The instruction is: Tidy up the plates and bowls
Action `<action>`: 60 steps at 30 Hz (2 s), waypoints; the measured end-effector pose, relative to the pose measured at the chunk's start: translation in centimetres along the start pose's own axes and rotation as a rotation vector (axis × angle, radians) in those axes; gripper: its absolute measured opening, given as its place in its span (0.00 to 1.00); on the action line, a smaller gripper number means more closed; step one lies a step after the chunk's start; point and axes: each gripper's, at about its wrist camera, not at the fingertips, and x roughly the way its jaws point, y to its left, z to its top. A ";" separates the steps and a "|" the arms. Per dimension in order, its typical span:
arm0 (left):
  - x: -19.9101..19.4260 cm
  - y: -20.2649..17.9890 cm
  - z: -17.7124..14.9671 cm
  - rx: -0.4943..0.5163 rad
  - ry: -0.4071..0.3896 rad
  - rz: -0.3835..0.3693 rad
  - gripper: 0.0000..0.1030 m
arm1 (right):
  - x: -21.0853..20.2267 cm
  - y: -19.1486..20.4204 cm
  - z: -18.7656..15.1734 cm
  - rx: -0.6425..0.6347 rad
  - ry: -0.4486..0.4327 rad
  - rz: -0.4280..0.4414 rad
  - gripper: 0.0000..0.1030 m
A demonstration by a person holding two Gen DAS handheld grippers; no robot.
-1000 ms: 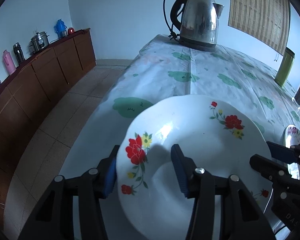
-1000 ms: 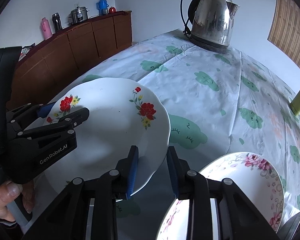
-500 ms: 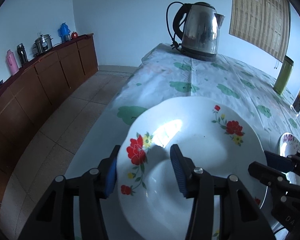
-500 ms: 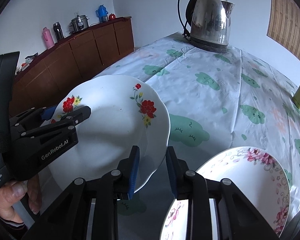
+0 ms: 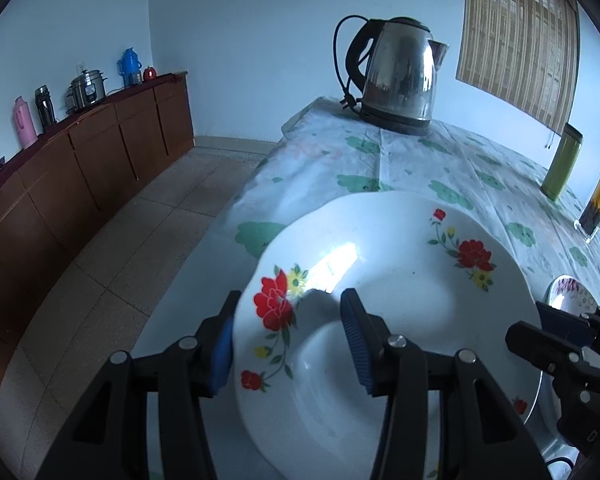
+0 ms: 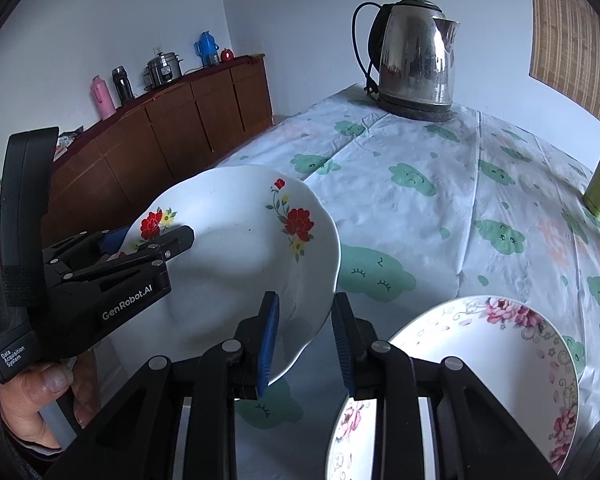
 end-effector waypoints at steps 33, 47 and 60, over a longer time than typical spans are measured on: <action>-3.2 -3.3 0.0 0.084 -0.144 -0.131 0.47 | -5.1 -3.0 -1.4 0.079 -0.108 0.009 0.29; -3.6 -5.2 -0.3 0.131 -0.158 -0.178 0.47 | -6.7 -4.3 -2.5 0.100 -0.137 -0.013 0.29; -4.4 -7.5 -0.9 0.199 -0.191 -0.228 0.47 | -7.6 -6.1 -4.0 0.149 -0.139 -0.035 0.29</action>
